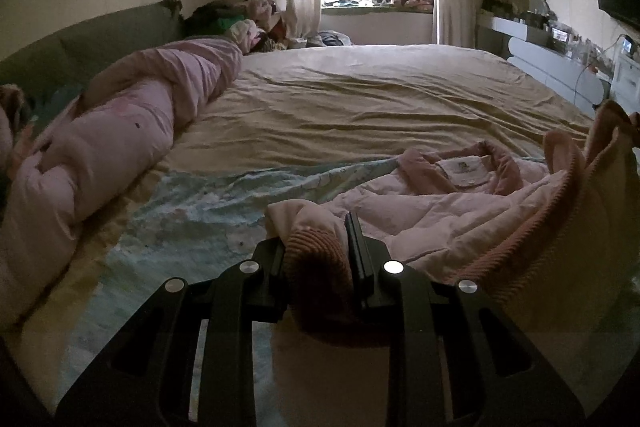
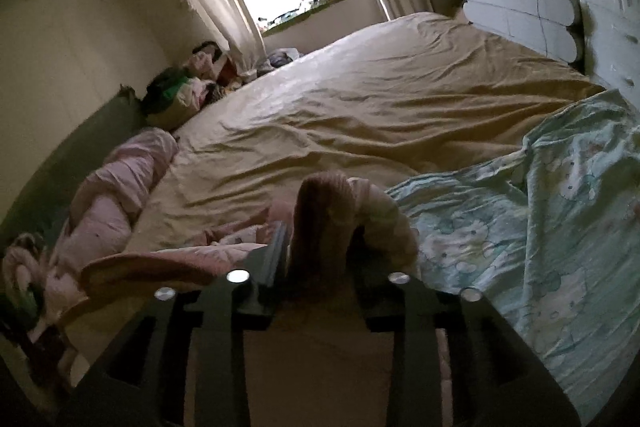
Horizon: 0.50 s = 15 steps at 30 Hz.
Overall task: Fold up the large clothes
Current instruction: 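Lower the folded hem onto the jacket and open both grippers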
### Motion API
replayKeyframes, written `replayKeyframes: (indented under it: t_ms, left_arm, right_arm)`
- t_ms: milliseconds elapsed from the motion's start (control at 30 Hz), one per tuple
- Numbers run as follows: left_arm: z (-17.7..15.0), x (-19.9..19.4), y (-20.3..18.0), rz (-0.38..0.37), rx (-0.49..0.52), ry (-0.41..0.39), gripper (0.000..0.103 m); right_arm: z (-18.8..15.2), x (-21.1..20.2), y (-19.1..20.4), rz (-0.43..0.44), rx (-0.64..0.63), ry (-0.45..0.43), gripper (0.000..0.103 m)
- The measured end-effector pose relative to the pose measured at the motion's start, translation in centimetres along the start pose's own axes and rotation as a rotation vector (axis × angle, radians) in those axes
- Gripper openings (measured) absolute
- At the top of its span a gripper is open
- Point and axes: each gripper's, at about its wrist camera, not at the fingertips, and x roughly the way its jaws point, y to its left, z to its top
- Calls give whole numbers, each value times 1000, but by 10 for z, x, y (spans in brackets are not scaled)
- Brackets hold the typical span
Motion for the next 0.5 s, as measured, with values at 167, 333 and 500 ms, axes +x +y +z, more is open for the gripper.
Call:
replayKeyframes:
  t_ms: [167,333,500]
  left_arm:
    - [-1,4,0,-6,-8,2,17]
    - [-3,19,-5,-13,-12,10,18]
    - [-1,26,-8,-15,-25,8,27]
  right_arm:
    - [-14,-23,29,-71,-130,-108,71]
    - [-65,-13,74,-63,-349,-37,71]
    - [-125,35,100,-10,-460,185,69]
